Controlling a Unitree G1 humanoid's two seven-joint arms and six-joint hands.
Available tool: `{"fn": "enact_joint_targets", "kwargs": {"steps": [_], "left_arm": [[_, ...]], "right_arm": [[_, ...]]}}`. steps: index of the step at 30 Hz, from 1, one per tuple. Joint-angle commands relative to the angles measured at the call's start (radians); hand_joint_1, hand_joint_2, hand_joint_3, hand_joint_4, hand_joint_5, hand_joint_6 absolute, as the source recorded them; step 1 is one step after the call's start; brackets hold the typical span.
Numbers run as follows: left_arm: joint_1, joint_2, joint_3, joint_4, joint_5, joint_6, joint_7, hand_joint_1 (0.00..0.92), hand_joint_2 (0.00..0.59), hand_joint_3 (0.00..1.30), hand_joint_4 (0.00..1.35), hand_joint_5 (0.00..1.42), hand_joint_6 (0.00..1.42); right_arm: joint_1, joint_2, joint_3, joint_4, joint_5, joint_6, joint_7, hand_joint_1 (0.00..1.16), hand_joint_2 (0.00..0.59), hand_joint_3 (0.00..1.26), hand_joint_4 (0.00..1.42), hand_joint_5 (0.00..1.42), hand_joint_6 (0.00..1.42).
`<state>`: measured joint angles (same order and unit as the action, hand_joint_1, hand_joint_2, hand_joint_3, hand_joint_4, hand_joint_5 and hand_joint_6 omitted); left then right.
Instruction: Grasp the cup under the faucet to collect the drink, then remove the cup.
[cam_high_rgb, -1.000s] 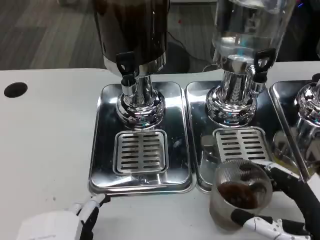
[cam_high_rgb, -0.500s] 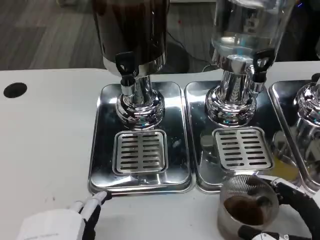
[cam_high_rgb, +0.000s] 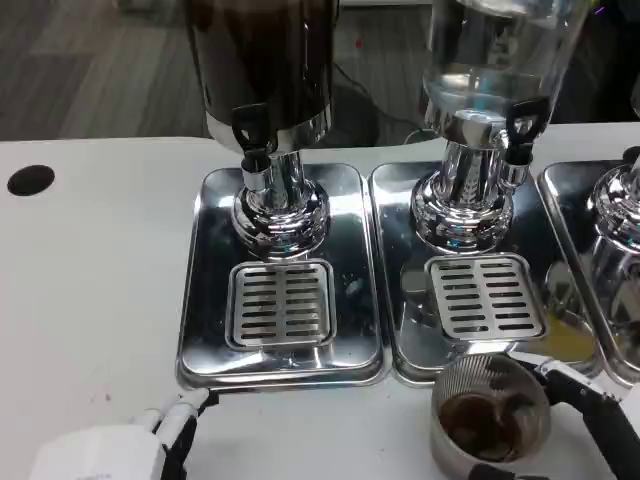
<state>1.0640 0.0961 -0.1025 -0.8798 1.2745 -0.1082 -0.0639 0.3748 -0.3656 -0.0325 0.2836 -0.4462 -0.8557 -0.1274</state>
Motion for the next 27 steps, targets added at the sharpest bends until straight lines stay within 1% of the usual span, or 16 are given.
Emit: {"fn": "enact_joint_targets", "kwargs": {"steps": [1, 10, 12, 14, 16, 17, 20, 22, 23, 27], "left_arm": [[0.019, -0.001, -0.006, -0.016, 0.017, -0.005, 0.012, 0.003, 0.130, 0.23, 0.21, 0.30, 0.52], [0.043, 0.000, -0.005, -0.024, 0.014, -0.013, 0.028, 0.003, 0.131, 0.23, 0.21, 0.30, 0.52], [0.046, -0.001, -0.004, -0.027, 0.015, -0.016, 0.031, 0.003, 0.131, 0.23, 0.21, 0.30, 0.52], [0.048, -0.001, -0.004, -0.030, 0.017, -0.019, 0.032, 0.003, 0.131, 0.23, 0.21, 0.30, 0.52], [0.048, -0.003, -0.005, -0.033, 0.019, -0.020, 0.032, 0.003, 0.131, 0.23, 0.21, 0.30, 0.52], [0.048, -0.003, -0.006, -0.033, 0.021, -0.021, 0.031, 0.003, 0.131, 0.23, 0.21, 0.30, 0.52], [0.045, -0.004, -0.008, -0.033, 0.025, -0.021, 0.027, 0.003, 0.131, 0.23, 0.21, 0.30, 0.52], [0.044, -0.005, -0.009, -0.033, 0.026, -0.021, 0.026, 0.003, 0.131, 0.23, 0.21, 0.30, 0.52], [0.044, -0.006, -0.010, -0.033, 0.027, -0.021, 0.026, 0.003, 0.131, 0.23, 0.21, 0.30, 0.52], [0.041, -0.008, -0.014, -0.034, 0.034, -0.020, 0.023, 0.003, 0.131, 0.23, 0.21, 0.30, 0.52]], "right_arm": [[-0.013, 0.001, -0.001, 0.014, -0.015, -0.041, -0.047, 0.61, 0.149, 0.39, 0.42, 0.47, 0.44], [-0.015, -0.004, 0.029, 0.037, -0.048, -0.020, -0.060, 0.61, 0.149, 0.38, 0.40, 0.46, 0.41], [-0.016, -0.006, 0.037, 0.041, -0.048, -0.015, -0.057, 0.60, 0.146, 0.37, 0.38, 0.44, 0.37], [-0.018, -0.009, 0.046, 0.040, -0.042, -0.003, -0.045, 0.59, 0.150, 0.34, 0.34, 0.41, 0.31], [-0.020, -0.013, 0.054, 0.038, -0.036, 0.007, -0.036, 0.58, 0.152, 0.30, 0.30, 0.38, 0.29], [-0.019, -0.015, 0.057, 0.035, -0.034, 0.010, -0.034, 0.57, 0.153, 0.27, 0.25, 0.36, 0.25], [-0.012, -0.022, 0.063, 0.020, -0.037, 0.020, -0.027, 0.55, 0.149, 0.14, 0.12, 0.26, 0.15], [-0.008, -0.028, 0.066, 0.009, -0.039, 0.032, -0.021, 0.53, 0.143, 0.07, 0.05, 0.19, 0.07], [-0.006, -0.030, 0.068, 0.004, -0.039, 0.037, -0.019, 0.51, 0.139, 0.05, 0.02, 0.17, 0.07], [0.000, -0.041, 0.066, -0.023, -0.025, 0.053, -0.009, 0.47, 0.141, 0.00, 0.00, 0.12, 0.03]]}}
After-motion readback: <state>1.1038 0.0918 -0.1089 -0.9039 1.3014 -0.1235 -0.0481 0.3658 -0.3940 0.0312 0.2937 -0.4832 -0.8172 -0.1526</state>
